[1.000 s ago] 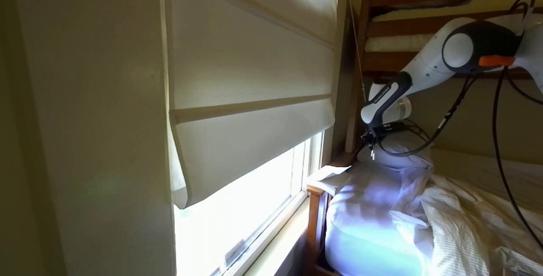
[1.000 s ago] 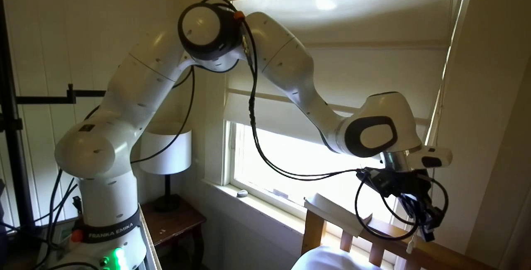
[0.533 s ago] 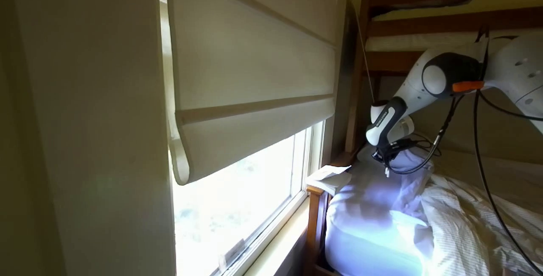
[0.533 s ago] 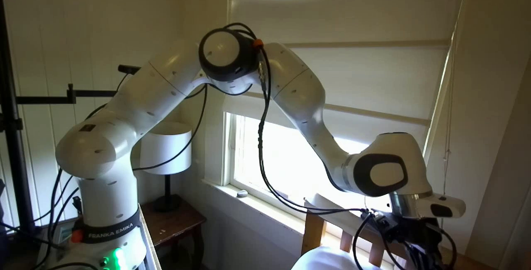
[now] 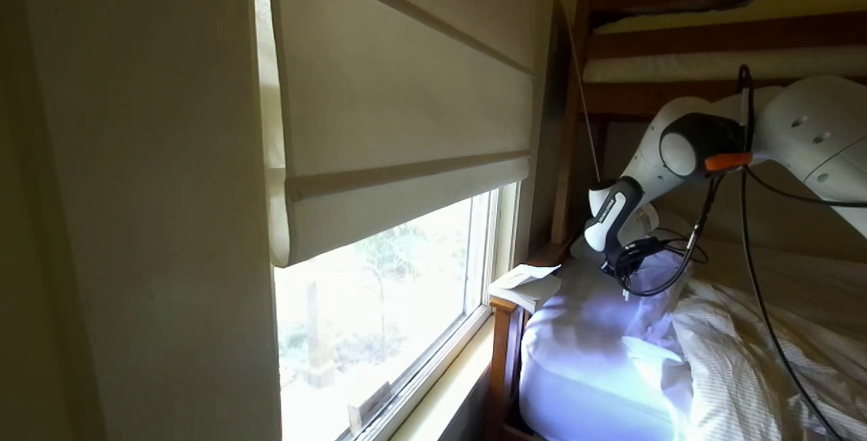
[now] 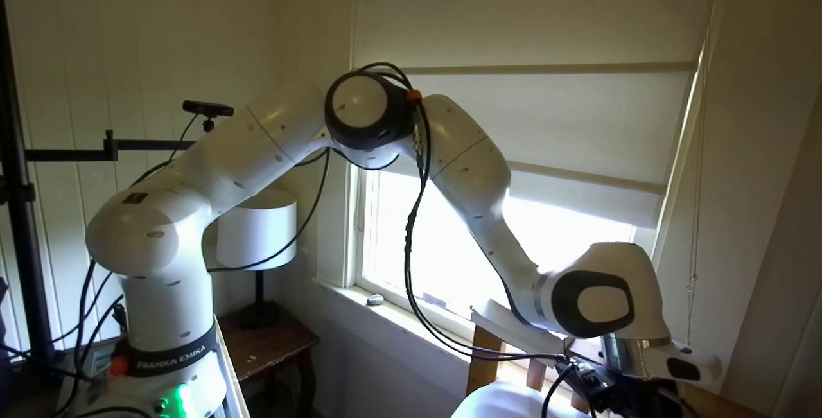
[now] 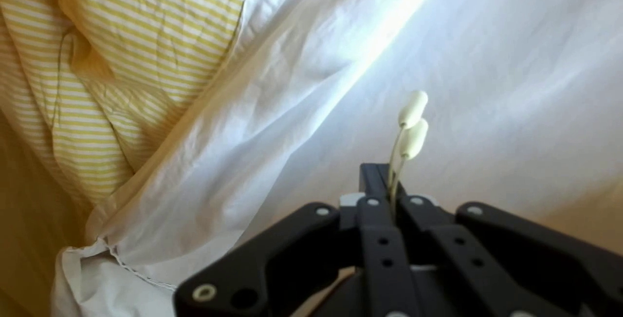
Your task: Pull the white cord on the right side of the window
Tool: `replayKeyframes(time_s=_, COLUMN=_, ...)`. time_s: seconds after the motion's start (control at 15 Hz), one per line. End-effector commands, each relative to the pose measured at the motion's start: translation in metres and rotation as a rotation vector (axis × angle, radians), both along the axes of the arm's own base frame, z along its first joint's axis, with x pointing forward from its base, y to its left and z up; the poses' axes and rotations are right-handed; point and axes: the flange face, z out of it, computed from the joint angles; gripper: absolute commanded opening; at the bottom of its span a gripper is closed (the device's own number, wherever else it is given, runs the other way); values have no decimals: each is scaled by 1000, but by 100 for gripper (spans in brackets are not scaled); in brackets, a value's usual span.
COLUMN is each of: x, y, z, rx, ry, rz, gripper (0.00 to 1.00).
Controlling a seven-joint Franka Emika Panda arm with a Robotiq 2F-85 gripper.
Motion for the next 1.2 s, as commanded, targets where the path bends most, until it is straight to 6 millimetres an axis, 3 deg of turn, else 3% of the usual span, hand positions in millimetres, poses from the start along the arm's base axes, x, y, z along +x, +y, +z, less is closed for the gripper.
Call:
replayKeyframes(time_s=0.0, x=1, y=-1, z=0, rx=1, ry=2, rz=-1, gripper=0)
replayKeyframes(time_s=0.13, x=15, y=0, z=-21, rx=19, ry=46, rz=1, gripper=0)
replayKeyframes(time_s=0.27, x=20, y=7, z=-69, rx=101, ry=121, rz=25, gripper=0)
replayKeyframes(time_s=0.47, x=36, y=27, z=-97, rx=191, ry=170, rz=93, gripper=0)
replayKeyframes(time_s=0.73, x=35, y=40, z=-140, rx=264, ry=277, rz=115, gripper=0)
replayKeyframes(time_s=0.93, x=33, y=39, z=-160, rx=273, ry=350, rz=113, gripper=0)
replayKeyframes(time_s=1.13, x=38, y=38, z=-163, rx=279, ry=398, rz=103, gripper=0)
